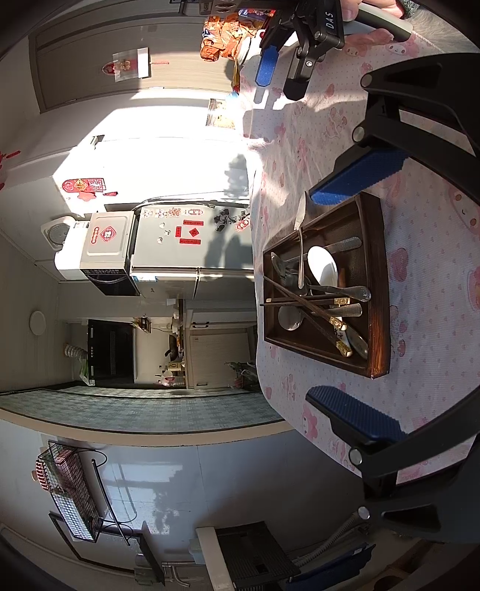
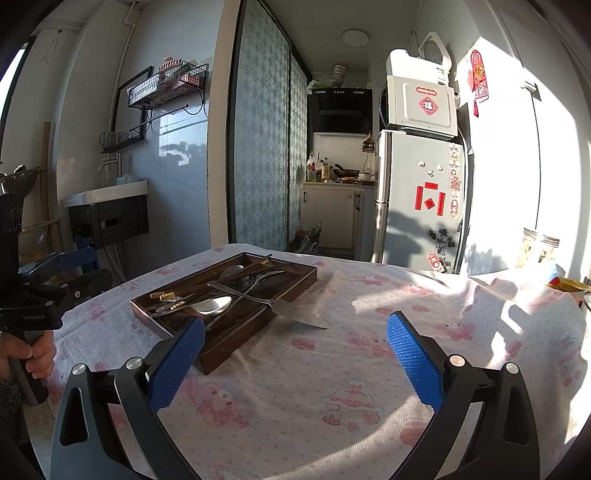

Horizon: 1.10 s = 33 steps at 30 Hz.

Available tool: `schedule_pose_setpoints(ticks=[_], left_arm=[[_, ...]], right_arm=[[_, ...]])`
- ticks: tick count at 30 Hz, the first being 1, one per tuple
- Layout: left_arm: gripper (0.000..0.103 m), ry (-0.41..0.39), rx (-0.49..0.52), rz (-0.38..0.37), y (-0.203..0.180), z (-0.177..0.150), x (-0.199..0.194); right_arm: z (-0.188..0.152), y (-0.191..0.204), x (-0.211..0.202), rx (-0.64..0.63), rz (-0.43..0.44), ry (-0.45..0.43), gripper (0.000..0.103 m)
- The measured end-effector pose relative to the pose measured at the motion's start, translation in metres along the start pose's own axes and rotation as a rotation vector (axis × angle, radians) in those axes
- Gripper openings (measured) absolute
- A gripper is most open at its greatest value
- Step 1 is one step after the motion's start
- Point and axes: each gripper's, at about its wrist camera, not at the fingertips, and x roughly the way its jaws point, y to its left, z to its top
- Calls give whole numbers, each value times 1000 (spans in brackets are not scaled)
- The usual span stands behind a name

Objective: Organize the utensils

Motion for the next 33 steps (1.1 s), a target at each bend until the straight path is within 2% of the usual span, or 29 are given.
schedule_pose_setpoints(ticks=[6,33], left_arm=[[100,0,-8,25,2,0,0],[100,0,-8,25,2,0,0]], right_arm=[[0,0,0,0,0,0,100],[0,0,0,1,0,1,100]])
